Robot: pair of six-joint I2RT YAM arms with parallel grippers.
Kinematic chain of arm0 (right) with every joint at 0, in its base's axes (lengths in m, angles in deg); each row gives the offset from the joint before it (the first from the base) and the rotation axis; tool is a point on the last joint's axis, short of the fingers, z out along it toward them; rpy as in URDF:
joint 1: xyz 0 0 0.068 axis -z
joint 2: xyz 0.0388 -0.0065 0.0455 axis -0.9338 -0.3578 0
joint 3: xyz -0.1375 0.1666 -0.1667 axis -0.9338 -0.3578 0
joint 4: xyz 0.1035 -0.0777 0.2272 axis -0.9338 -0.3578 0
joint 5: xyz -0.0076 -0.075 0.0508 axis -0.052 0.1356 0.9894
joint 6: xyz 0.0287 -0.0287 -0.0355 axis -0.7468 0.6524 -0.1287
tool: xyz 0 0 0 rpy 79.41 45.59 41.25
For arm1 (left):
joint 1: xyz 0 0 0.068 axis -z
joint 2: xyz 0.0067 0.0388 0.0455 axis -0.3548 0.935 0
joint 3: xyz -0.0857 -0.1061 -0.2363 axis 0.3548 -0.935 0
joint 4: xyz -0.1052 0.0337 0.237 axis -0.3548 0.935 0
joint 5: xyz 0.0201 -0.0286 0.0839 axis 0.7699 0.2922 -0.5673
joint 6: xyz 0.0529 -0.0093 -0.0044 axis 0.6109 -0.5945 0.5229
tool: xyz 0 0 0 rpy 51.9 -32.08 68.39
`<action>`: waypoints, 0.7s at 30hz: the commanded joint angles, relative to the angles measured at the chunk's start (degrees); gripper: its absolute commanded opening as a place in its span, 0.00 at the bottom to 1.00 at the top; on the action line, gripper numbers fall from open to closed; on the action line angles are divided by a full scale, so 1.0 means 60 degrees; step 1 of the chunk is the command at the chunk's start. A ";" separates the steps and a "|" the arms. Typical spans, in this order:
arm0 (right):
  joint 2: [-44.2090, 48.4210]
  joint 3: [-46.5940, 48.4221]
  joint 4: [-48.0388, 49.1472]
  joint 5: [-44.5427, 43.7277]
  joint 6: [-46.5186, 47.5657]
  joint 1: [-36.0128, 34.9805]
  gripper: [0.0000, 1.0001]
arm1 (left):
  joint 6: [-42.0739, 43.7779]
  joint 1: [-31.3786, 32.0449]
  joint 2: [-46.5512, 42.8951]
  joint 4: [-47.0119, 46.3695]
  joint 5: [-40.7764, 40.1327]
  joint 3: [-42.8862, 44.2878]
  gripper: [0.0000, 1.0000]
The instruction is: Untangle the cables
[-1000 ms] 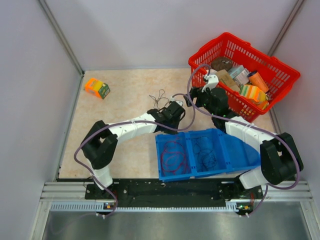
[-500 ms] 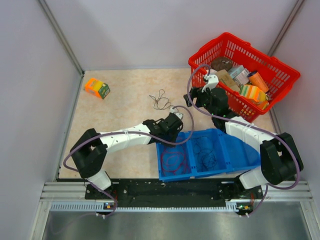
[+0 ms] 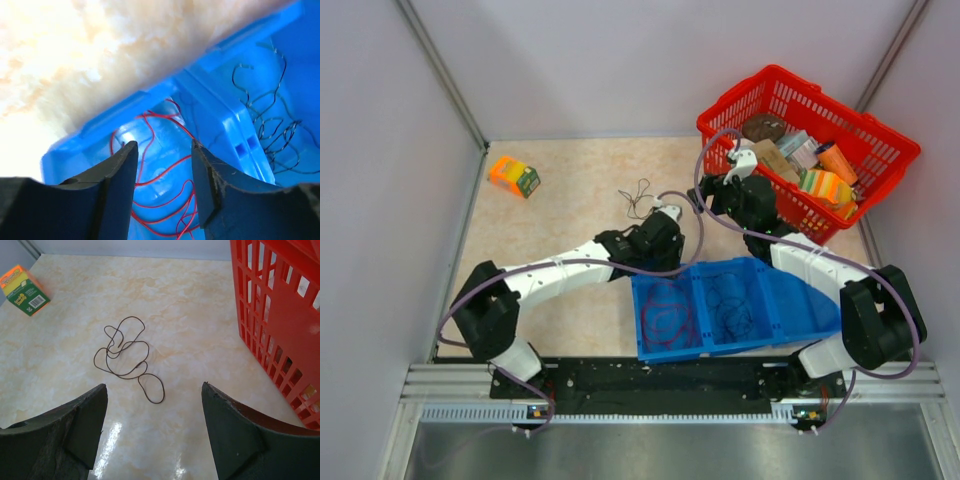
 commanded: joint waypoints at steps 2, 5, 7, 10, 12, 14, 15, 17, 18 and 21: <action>0.0076 0.0107 0.0476 0.0211 0.0084 0.0089 0.75 | 0.0164 -0.1667 -0.1139 -0.0813 0.0510 0.0288 0.62; -0.0362 0.0531 0.0009 0.0694 -0.0135 0.0075 0.75 | 0.0118 -0.2534 -0.2147 -0.1221 0.0980 -0.0412 0.62; -0.0889 0.1042 -0.0488 0.0769 -0.0296 -0.0012 0.76 | 0.0337 -0.2668 -0.3055 -0.1691 0.0981 -0.1100 0.62; -0.1650 0.2022 -0.1411 0.0389 0.0082 -0.0436 0.77 | 0.0601 -0.2712 -0.4431 -0.1664 0.0441 -0.1688 0.62; -0.2411 0.2886 -0.2275 0.0066 0.0361 -0.0773 0.80 | 0.0690 -0.2726 -0.5326 -0.1459 -0.0013 -0.2054 0.63; -0.3172 0.3795 -0.3168 -0.0080 0.0435 -0.1052 0.85 | 0.0734 -0.2712 -0.6175 -0.1283 -0.0249 -0.2347 0.63; -0.3481 0.4263 -0.3593 -0.0197 0.0435 -0.1169 0.89 | 0.0748 -0.2726 -0.6585 -0.1239 -0.0337 -0.2479 0.63; -0.4140 0.5026 -0.4312 -0.0782 0.0508 -0.1418 0.98 | 0.0705 -0.2727 -0.7188 -0.1049 -0.0411 -0.2743 0.63; -0.4346 0.5305 -0.4503 -0.0944 0.0567 -0.1535 0.99 | 0.0661 -0.2727 -0.7437 -0.1048 -0.0411 -0.2875 0.63; -0.5005 0.6067 -0.4855 -0.1310 0.0465 -0.1756 0.99 | 0.0515 -0.2741 -0.7790 -0.0946 -0.0163 -0.3183 0.63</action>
